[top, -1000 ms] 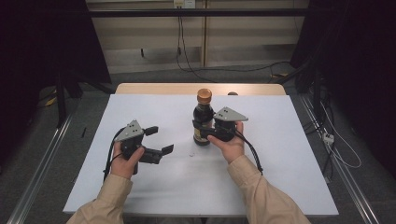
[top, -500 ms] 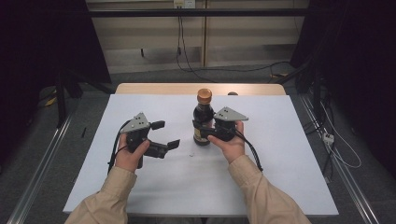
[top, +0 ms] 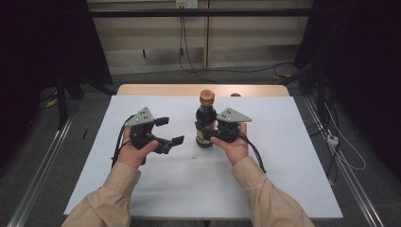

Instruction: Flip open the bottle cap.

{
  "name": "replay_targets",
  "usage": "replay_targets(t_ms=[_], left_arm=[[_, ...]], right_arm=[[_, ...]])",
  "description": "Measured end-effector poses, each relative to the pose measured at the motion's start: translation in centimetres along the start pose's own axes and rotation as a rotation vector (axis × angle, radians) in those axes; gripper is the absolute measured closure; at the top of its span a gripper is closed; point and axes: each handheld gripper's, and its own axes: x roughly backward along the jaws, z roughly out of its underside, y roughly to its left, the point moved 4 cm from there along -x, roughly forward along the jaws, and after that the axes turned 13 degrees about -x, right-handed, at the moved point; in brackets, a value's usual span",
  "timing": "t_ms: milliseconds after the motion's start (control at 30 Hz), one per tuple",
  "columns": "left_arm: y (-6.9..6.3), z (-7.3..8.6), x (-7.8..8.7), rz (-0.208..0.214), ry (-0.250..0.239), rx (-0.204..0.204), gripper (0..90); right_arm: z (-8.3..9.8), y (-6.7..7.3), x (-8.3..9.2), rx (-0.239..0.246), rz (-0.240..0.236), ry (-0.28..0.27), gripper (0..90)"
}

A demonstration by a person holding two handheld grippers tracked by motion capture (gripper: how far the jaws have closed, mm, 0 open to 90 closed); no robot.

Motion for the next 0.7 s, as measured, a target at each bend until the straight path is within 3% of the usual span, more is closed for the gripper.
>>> replay_targets(t_ms=[400, 700], left_arm=[[0.9, -1.8, -1.0, 0.009, 0.008, -0.004, 4.7], [1.3, -2.9, -1.5, 0.013, 0.008, -0.019, 10.8]], right_arm=[[0.0, -0.1, 0.0, 0.001, -0.006, 0.001, 30.3], [0.0, -0.1, 0.0, -0.002, -0.013, 0.001, 30.3]])
